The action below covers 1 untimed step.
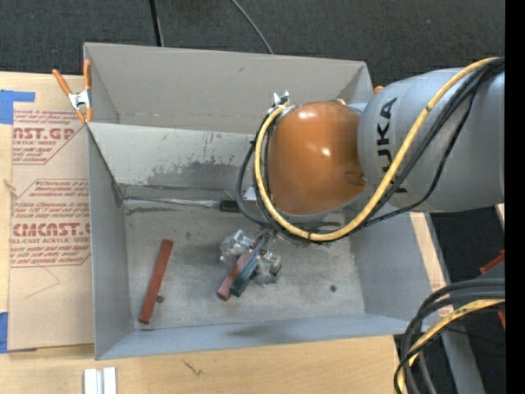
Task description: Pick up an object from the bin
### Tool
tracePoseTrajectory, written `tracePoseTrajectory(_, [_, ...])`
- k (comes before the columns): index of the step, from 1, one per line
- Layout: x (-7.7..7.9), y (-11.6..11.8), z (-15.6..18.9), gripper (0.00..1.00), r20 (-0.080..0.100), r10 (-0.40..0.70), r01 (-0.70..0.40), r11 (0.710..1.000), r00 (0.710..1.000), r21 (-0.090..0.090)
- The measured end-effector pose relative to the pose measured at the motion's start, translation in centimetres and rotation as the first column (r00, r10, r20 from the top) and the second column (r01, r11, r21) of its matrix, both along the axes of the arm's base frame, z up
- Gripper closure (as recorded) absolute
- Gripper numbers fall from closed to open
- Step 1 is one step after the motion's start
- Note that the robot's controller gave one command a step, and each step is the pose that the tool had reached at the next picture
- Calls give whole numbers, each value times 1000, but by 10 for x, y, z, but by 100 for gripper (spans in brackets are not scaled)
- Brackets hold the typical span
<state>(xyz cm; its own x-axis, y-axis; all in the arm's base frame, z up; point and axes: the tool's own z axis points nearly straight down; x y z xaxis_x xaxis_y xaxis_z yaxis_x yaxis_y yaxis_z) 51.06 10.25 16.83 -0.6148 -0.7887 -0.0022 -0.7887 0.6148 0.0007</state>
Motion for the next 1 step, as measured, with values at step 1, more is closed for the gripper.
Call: tracePoseTrajectory(1, [0, 0, 0, 100, 0, 0, 0, 1000, 1000, 0])
